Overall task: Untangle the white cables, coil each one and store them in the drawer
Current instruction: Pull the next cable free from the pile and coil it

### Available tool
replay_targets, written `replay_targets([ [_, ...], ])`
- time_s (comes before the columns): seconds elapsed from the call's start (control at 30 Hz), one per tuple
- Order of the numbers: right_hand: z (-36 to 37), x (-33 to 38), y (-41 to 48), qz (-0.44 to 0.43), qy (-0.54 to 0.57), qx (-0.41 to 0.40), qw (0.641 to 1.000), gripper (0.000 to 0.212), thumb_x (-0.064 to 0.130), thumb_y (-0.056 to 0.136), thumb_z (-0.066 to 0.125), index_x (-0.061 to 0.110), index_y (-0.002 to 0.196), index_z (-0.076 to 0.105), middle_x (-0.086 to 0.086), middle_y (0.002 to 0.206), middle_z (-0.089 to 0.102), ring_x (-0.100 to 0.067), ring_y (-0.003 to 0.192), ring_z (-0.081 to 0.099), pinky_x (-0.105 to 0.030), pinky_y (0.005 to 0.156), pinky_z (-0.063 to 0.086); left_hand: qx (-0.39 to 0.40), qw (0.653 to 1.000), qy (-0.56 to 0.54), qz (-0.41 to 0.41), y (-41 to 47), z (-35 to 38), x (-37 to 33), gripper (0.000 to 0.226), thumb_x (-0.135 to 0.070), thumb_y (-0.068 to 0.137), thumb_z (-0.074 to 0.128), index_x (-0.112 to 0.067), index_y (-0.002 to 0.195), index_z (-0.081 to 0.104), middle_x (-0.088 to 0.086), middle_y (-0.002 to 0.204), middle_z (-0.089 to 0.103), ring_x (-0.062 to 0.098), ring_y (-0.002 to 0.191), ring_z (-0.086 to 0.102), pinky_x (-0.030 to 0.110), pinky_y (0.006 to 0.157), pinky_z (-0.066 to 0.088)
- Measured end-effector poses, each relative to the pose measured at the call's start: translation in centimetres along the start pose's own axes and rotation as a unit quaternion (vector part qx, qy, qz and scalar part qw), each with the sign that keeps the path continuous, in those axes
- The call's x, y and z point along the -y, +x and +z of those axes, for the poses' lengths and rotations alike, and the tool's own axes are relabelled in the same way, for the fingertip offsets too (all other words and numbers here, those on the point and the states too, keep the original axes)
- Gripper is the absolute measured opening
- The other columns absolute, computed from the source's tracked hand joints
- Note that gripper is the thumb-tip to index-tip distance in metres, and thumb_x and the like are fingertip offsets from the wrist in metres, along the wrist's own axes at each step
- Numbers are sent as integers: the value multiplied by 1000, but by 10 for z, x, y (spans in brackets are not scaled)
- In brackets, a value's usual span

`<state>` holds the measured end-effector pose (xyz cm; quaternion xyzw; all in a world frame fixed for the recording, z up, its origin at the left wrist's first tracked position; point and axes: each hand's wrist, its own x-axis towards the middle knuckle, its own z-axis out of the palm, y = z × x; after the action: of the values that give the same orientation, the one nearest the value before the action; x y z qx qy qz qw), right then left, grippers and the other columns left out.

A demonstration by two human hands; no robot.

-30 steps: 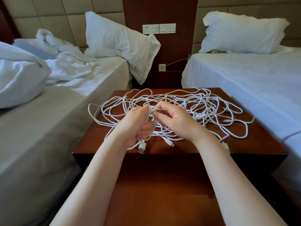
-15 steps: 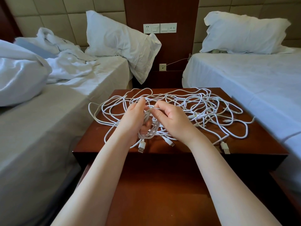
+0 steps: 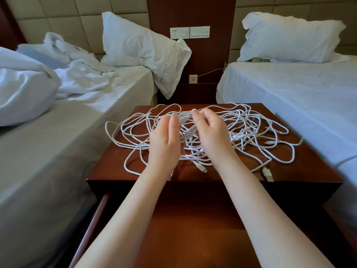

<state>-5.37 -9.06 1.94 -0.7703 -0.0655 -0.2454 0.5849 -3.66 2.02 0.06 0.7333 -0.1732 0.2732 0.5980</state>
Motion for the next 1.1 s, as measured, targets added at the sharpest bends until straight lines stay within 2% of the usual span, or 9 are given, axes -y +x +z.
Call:
replay_targets([
  [0.1, 8, 4, -3, 7, 8, 13, 1000, 36, 31, 101, 45, 10, 72, 48, 7, 56, 40, -4, 50, 35, -17, 49, 33, -46, 999, -18, -1, 1, -1, -4, 68, -52, 93, 30, 9, 79, 57, 19, 60, 49, 38, 57, 48, 42, 54, 40],
  [0.2, 9, 5, -4, 9, 11, 25, 1000, 37, 33, 101, 45, 5, 76, 50, 4, 59, 42, -6, 54, 38, -22, 53, 36, -56, 998, 19, 30, 2, -5, -1, 55, -33, 98, 32, 8, 73, 59, 5, 55, 48, 12, 52, 44, 20, 50, 34],
  [0.43, -5, -5, 5, -88, -94, -27, 991, 30, 23, 102, 45, 14, 73, 48, 7, 56, 41, -5, 50, 39, -17, 48, 31, -39, 987, 132, 87, 5, -13, 14, 40, -25, 98, 35, -4, 70, 55, -1, 55, 48, 8, 47, 41, 15, 53, 33],
  [0.53, -1, 0, 2, -111, -70, -32, 991, 31, 20, 102, 46, 22, 70, 44, 10, 54, 40, -5, 48, 38, -17, 48, 29, -46, 983, 150, 90, 4, -14, 17, 41, -25, 98, 35, -1, 73, 56, -1, 57, 49, 6, 50, 43, 15, 53, 33],
  [0.67, -4, 8, -4, -42, 3, 172, 984, 30, 15, 100, 46, 12, 70, 51, 11, 51, 37, -5, 48, 32, -18, 51, 31, -120, 981, 151, 31, 11, -26, 17, 34, -16, 103, 36, -10, 74, 52, -13, 59, 45, 0, 56, 43, 17, 55, 30],
  [0.8, 3, -2, -10, 6, -40, 318, 947, 30, 19, 100, 46, 5, 77, 59, 13, 48, 38, -2, 47, 37, -14, 55, 31, -147, 982, 121, -18, 17, -31, 15, 47, -21, 104, 32, -13, 59, 38, -6, 53, 40, 7, 52, 38, 24, 54, 27],
  [0.9, 10, -13, -10, 32, -17, 293, 955, 33, 23, 101, 46, 11, 72, 57, 13, 50, 41, -2, 48, 37, -14, 54, 31, -152, 983, 99, -34, 19, -31, 10, 52, -26, 104, 31, -10, 55, 36, 2, 51, 40, 15, 51, 37, 25, 55, 33],
  [1.0, 7, -24, -7, 34, -11, 244, 969, 39, 28, 101, 47, 15, 64, 50, 4, 55, 39, -9, 52, 34, -22, 58, 32, -143, 987, 34, -71, 23, -33, 13, 62, -45, 95, 31, 7, 70, 54, 18, 59, 52, 35, 59, 46, 48, 64, 42],
  [1.1, 2, -26, -6, 23, 0, 208, 978, 42, 28, 101, 47, 15, 61, 43, 11, 52, 35, -5, 50, 32, -19, 57, 32, -121, 985, -55, -110, 24, -32, 8, 60, -46, 95, 36, 6, 71, 53, 6, 55, 45, 24, 56, 41, 44, 57, 37],
])
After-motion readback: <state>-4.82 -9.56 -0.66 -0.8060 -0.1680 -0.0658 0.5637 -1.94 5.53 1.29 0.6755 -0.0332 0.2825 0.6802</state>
